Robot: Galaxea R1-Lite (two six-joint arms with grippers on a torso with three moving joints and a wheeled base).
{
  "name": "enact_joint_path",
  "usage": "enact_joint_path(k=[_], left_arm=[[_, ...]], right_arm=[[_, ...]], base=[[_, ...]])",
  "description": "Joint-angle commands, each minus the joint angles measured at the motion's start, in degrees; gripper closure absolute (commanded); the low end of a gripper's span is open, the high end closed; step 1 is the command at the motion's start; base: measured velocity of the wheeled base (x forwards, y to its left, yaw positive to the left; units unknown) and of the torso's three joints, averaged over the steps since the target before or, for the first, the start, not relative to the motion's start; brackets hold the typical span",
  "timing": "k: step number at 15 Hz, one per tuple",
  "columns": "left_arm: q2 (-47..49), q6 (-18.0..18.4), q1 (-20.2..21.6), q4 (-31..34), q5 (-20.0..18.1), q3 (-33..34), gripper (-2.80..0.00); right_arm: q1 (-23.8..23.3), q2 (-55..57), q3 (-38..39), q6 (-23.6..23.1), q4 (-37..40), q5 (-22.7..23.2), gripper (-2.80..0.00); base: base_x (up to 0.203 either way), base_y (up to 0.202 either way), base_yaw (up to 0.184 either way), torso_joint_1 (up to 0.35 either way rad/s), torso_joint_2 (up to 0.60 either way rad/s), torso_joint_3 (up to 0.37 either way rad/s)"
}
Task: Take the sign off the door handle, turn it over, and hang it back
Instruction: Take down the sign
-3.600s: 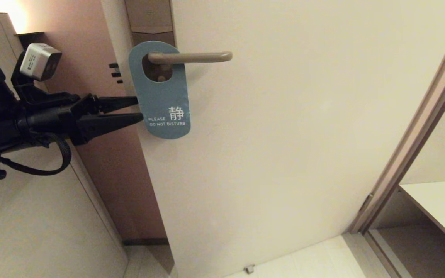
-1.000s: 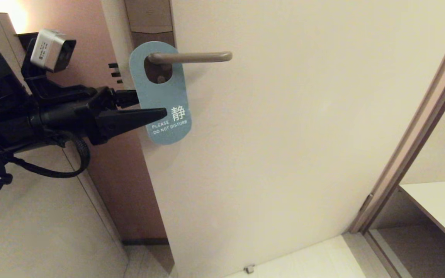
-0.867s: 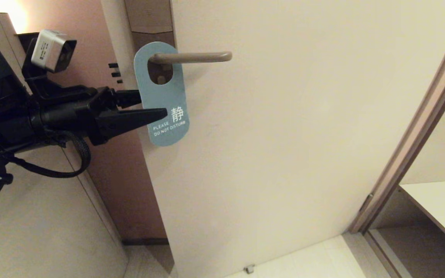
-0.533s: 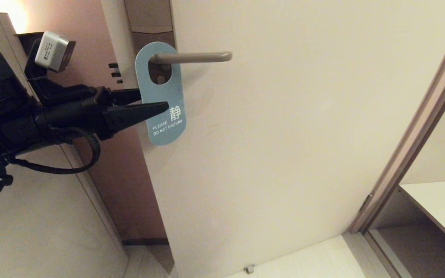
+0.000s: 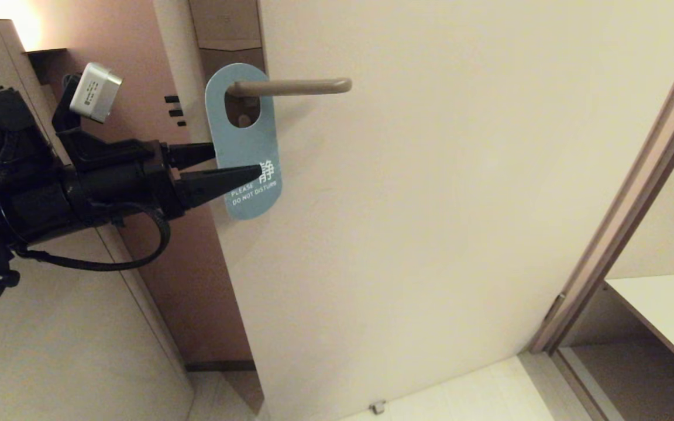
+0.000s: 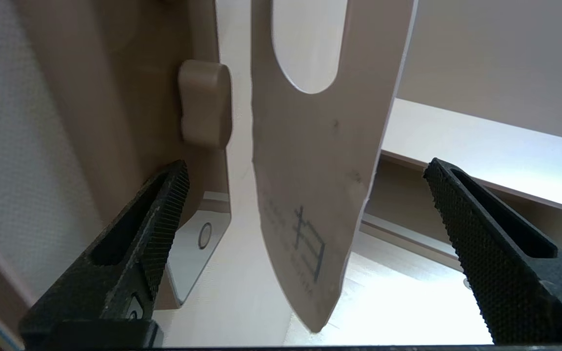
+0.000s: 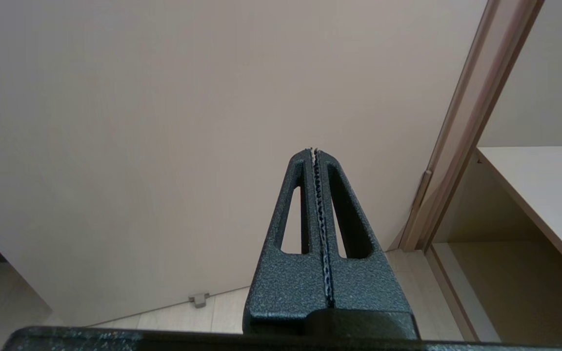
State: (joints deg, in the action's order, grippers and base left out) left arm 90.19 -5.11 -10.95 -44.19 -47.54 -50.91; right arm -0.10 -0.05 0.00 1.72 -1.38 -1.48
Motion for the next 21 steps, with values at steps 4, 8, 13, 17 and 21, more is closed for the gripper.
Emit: enact_joint_path(k=[4, 8, 13, 17, 21], left_arm=[[-0.4, 0.0, -1.9, -0.2, 0.5, -0.2, -2.80], [-0.5, 0.3, -2.2, 0.3, 1.2, -0.2, -2.80], [-0.8, 1.4, -3.7, 0.9, 3.9, -0.2, -2.80], [-1.4, 3.0, -3.9, 3.2, 6.0, -0.4, -2.80], [-1.2, 3.1, -4.5, 3.3, 8.0, -1.1, -2.80]], right_arm=[[0.0, 0.0, 0.0, 0.0, 0.0, 0.0, 0.00], [0.0, 0.0, 0.0, 0.0, 0.0, 0.0, 0.00], [0.0, 0.0, 0.0, 0.0, 0.0, 0.0, 0.00], [0.0, 0.0, 0.0, 0.0, 0.0, 0.0, 0.00], [0.0, 0.0, 0.0, 0.0, 0.0, 0.0, 0.00]], base=[[0.000, 0.000, 0.000, 0.000, 0.00, 0.000], [0.000, 0.000, 0.000, 0.000, 0.00, 0.000], [0.000, 0.000, 0.000, 0.000, 0.00, 0.000], [0.000, 0.000, 0.000, 0.000, 0.00, 0.000], [0.000, 0.000, 0.000, 0.000, 0.00, 0.000]])
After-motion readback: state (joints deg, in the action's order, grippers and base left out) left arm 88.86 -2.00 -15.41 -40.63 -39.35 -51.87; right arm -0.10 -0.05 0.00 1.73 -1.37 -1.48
